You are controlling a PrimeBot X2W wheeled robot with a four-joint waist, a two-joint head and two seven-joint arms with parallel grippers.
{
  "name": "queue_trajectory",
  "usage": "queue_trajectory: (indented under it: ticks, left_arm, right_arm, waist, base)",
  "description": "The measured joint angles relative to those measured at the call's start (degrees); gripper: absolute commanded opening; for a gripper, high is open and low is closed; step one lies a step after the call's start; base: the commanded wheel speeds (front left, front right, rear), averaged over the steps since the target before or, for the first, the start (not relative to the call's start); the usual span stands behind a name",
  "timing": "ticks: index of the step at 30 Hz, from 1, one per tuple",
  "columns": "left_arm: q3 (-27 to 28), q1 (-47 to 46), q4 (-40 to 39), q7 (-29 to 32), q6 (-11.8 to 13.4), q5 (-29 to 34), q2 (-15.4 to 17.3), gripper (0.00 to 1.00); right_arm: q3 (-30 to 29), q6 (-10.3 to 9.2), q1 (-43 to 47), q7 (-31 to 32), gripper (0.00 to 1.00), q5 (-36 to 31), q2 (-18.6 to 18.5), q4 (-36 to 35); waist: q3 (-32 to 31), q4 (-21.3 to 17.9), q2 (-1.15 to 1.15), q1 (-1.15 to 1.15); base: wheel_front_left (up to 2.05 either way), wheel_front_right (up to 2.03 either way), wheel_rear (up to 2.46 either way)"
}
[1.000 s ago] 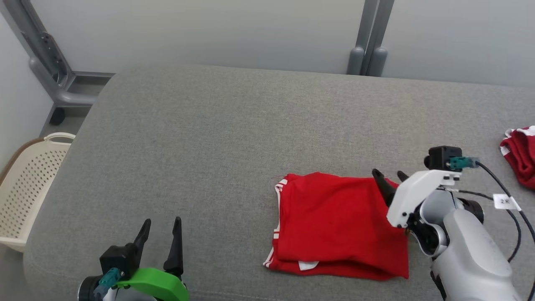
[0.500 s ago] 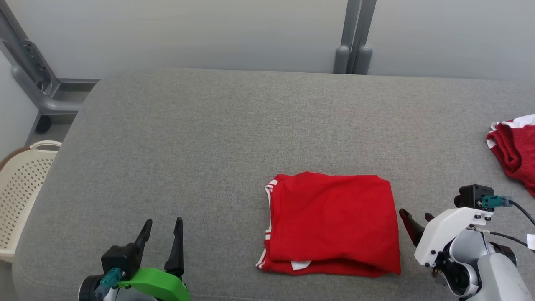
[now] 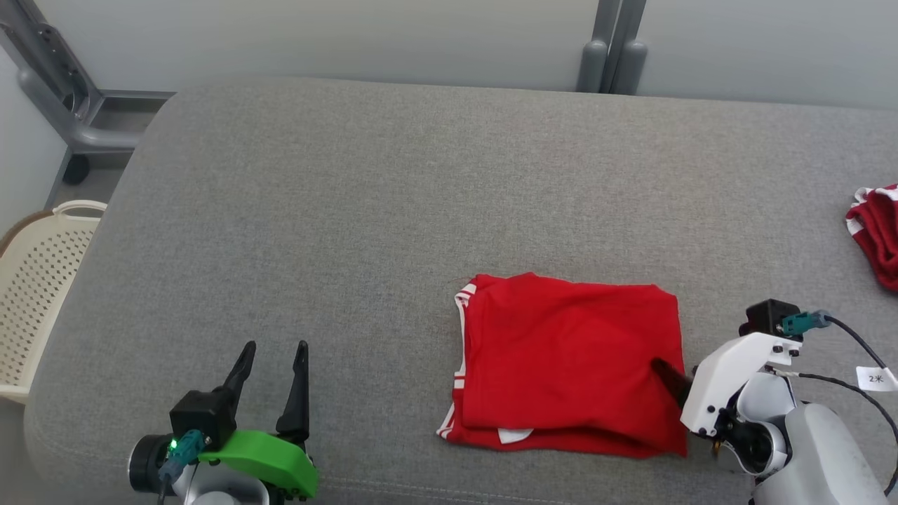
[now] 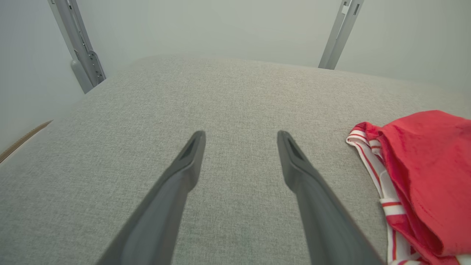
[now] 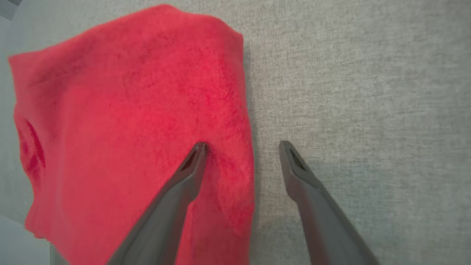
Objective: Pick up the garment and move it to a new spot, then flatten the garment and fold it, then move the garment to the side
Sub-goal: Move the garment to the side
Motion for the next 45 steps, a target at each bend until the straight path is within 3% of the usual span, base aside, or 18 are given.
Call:
queue_trajectory:
  ticks: [6,7,8,10,26,36,45]
  left_arm:
    - [-0.1,-1.0,-0.1,0.0,0.0,0.0,-0.1,1.00]
    - [-0.1,-1.1,-0.1,0.0,0.0,0.0,-0.1,1.00]
    - [-0.1,-1.1,-0.1,0.0,0.0,0.0,-0.2,1.00]
    - [-0.2,-1.3,-0.1,0.0,0.1,0.0,-0.3,1.00]
    - [0.8,-1.9,-0.9,0.0,1.4,-1.0,-0.8,1.00]
    - [0.8,-4.0,-6.2,0.0,3.4,-1.0,-1.0,1.00]
    - [-2.2,-7.5,-11.4,-0.1,3.7,1.1,-1.1,1.00]
  right_arm:
    - [0.8,0.00,-2.8,1.7,1.00,-0.4,-0.1,2.4]
    - [0.8,0.00,-3.1,2.1,0.81,-0.4,-0.1,2.8]
    - [0.9,0.00,-3.4,2.6,0.46,-0.5,-0.2,3.0]
    - [1.0,0.00,-3.8,3.2,0.00,-1.0,-0.3,3.3]
    - [0.9,0.05,-7.9,4.3,0.00,-10.0,0.2,0.9]
    - [1.8,0.04,-21.0,5.8,0.00,-16.2,0.1,3.6]
    - [0.9,0.04,-32.5,4.7,0.00,-20.6,-1.8,9.1]
  waist:
    - [1.8,0.9,0.00,0.00]
    - [2.0,1.0,0.00,0.00]
    - [2.2,1.2,0.00,0.00]
    - [2.5,1.4,0.00,0.00]
    - [2.1,-0.4,0.00,0.00]
    - [3.9,-4.7,-0.01,0.00]
    - [8.3,-10.0,-0.01,0.00]
  base:
    - [0.00,0.00,0.00]
    - [0.00,0.00,0.00]
    - [0.00,0.00,0.00]
    - [0.00,0.00,0.00]
    - [0.00,0.00,0.00]
    - [0.00,0.00,0.00]
    - [0.00,0.00,0.00]
